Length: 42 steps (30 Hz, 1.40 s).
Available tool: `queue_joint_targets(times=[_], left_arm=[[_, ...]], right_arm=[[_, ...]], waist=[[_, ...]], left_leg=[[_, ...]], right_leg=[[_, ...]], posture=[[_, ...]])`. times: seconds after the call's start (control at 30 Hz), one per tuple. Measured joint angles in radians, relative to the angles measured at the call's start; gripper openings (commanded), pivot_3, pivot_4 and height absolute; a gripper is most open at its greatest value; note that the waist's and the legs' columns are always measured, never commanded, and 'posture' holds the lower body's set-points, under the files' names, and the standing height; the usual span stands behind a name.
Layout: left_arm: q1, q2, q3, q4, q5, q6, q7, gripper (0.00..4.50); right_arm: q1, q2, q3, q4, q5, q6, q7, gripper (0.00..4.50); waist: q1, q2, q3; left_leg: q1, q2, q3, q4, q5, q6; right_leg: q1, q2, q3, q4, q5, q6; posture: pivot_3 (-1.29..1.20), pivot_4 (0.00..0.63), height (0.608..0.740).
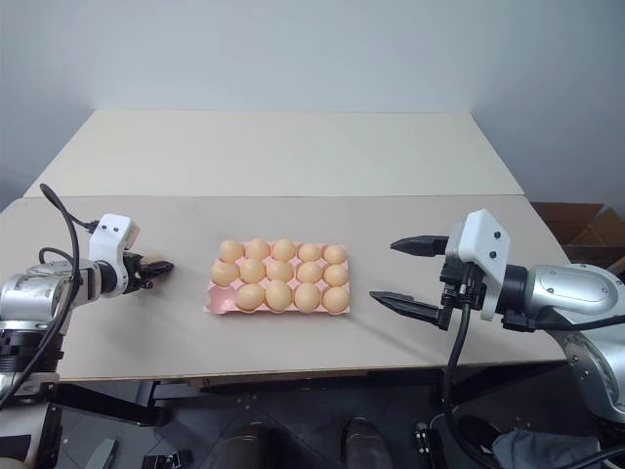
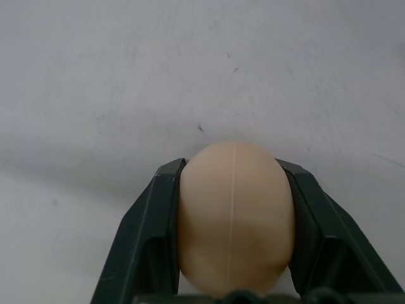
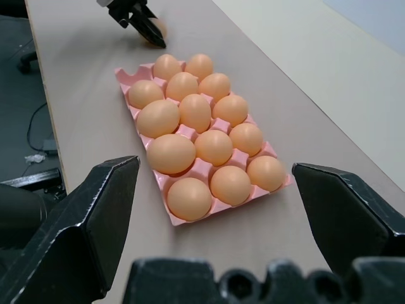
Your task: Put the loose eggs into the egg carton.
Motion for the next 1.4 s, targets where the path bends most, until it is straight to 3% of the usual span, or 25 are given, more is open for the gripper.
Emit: queue_joint_targets(times=[0.13,0.3,0.47,0.77,1.03,1.17,1.4], left_arm=[[0.03,0.04,0.0,-0.073,-0.033,-0.042,-0.107,1.77],[0.085,0.129,0.003,-0.217,-0.111,-0.238,-0.391,1.77],[0.09,0.147,-0.043,-0.233,-0.159,-0.353,-0.628,1.77],[0.091,0.098,-0.129,-0.204,-0.133,-0.392,-0.665,1.77],[0.098,0.098,-0.14,-0.189,-0.117,-0.405,-0.695,4.45],[0.103,0.111,-0.09,-0.188,-0.136,-0.417,-0.696,4.48],[0.237,0.244,0.159,-0.199,-0.218,-0.424,-0.727,4.48]], right_arm=[[-0.001,0.0,0.0,-0.001,0.0,0.0,-0.013,4.5],[0.008,0.001,-0.001,-0.006,0.0,0.001,-0.026,4.5],[0.014,0.006,-0.001,-0.019,0.0,0.0,-0.034,4.5],[0.038,0.02,-0.001,-0.034,0.0,0.0,-0.058,4.5],[0.038,0.02,-0.004,-0.038,0.0,0.0,-0.072,4.5],[0.038,0.02,-0.004,-0.038,0.0,0.0,-0.071,4.5],[0.036,0.019,-0.004,-0.016,-0.001,-0.002,-0.047,4.5]], waist=[[-0.001,0.0,0.0],[0.001,0.0,0.0],[0.007,0.0,0.0],[0.006,0.0,0.0],[0.006,0.0,0.0],[0.005,0.0,0.0],[-0.008,0.0,0.0]], left_leg=[[-0.001,0.0,0.0,0.0,0.0,0.0],[-0.001,0.0,0.001,0.0,0.0,0.0],[0.0,0.0,0.001,0.0,0.0,0.0],[-0.001,0.0,0.0,0.001,0.0,0.0],[-0.001,0.0,0.0,0.001,0.0,0.0],[-0.001,0.001,0.0,0.001,0.0,0.0],[0.0,0.001,0.001,0.001,0.0,0.0]], right_leg=[[-0.001,0.0,0.0,0.0,0.0,0.0],[-0.001,0.0,0.0,0.0,0.0,-0.001],[0.0,0.0,0.0,0.0,0.0,-0.001],[-0.001,0.0,0.0,0.0,0.0,0.0],[-0.001,0.0,0.0,-0.001,0.0,0.0],[-0.001,0.001,0.0,-0.001,0.0,0.0],[-0.001,0.0,0.0,0.0,-0.001,0.0]], posture=[[0.0,0.15,0.74],[0.0,0.15,0.74],[0.0,0.15,0.74],[0.0,0.15,0.74],[0.0,0.15,0.74],[0.0,0.15,0.74],[0.0,0.15,0.74]])
